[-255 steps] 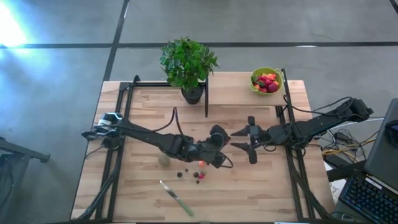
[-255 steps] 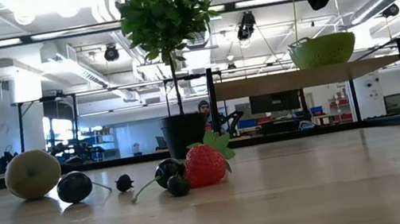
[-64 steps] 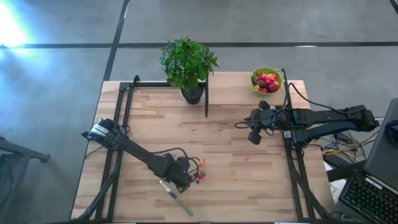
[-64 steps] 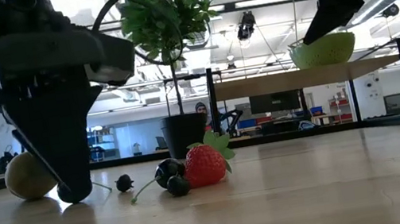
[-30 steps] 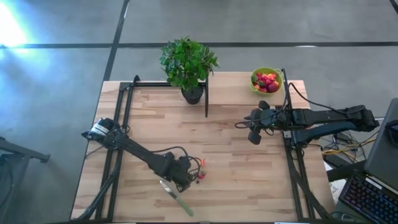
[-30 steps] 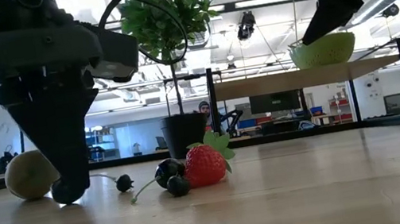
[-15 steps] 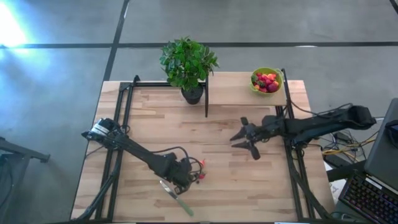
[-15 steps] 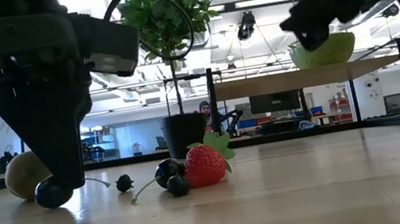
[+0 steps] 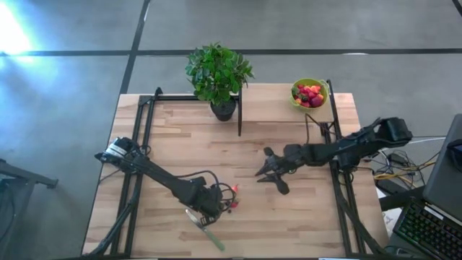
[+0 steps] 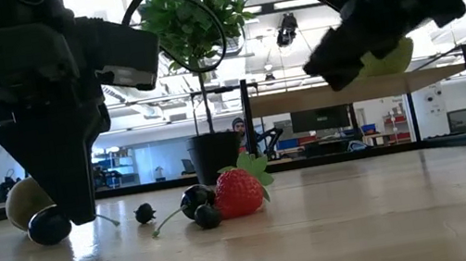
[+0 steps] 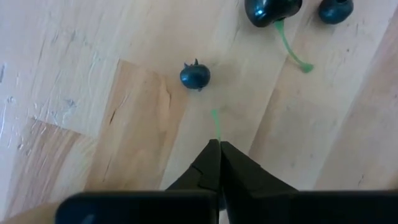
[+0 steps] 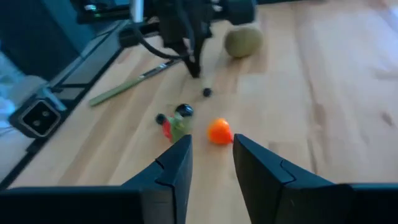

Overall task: Pick & Place Fruit
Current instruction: Put the black cherry into the green strainer bowl on the shelf, then put the blueberry into the green strainer bowl on the shelf

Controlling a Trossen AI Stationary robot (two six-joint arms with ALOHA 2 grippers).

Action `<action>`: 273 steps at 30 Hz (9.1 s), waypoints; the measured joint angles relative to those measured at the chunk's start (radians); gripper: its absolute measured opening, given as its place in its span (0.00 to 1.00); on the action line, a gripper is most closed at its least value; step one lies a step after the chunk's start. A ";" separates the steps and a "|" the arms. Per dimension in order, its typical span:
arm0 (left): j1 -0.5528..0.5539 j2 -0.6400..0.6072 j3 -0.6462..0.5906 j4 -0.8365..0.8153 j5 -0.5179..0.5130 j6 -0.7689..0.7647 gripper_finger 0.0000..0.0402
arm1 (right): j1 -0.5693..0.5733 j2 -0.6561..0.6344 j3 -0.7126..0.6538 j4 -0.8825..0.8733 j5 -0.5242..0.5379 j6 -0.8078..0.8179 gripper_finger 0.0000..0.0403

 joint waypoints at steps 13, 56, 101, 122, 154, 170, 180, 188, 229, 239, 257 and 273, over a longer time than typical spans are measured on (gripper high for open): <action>-0.001 -0.006 0.039 -0.047 -0.002 0.038 0.00 | 0.073 0.099 0.150 -0.143 -0.071 -0.099 0.14; 0.201 -0.147 -0.097 1.037 -0.250 0.836 0.00 | 0.183 -0.276 0.092 -0.302 0.367 -0.109 0.07; 0.251 -0.147 -0.096 1.078 -0.202 0.865 0.00 | 0.183 -0.259 0.092 -0.164 0.391 -0.166 0.12; 0.251 -0.146 -0.096 1.083 -0.190 0.897 0.25 | 0.183 -0.261 0.092 -0.194 0.437 -0.145 0.02; 0.253 -0.147 -0.095 1.077 -0.190 0.874 0.55 | -0.345 -0.276 0.718 -1.324 0.753 -0.184 0.02; 0.254 -0.147 -0.095 1.077 -0.190 0.873 0.55 | -0.849 -0.275 0.694 -1.308 0.541 -0.206 0.02; 0.254 -0.147 -0.095 1.077 -0.190 0.873 0.55 | -0.874 -0.275 0.593 -1.153 0.533 -0.240 0.02; 0.254 -0.147 -0.095 1.077 -0.190 0.873 0.55 | -0.873 -0.275 0.585 -1.149 0.541 -0.238 0.02; 0.243 -0.172 -0.096 0.848 -0.190 0.878 0.55 | -0.058 -0.826 0.231 -1.134 0.342 0.110 0.09; 0.151 -0.262 -0.096 0.500 -0.070 0.696 0.55 | 0.074 -0.736 0.072 -0.907 0.345 0.091 0.03; 0.001 -0.200 -0.098 0.247 -0.133 0.408 0.55 | 0.130 -0.615 0.042 -0.806 0.422 0.097 0.02; 0.048 -0.160 -0.224 0.322 -0.078 0.350 0.46 | 0.131 -0.602 0.049 -0.803 0.421 0.077 0.02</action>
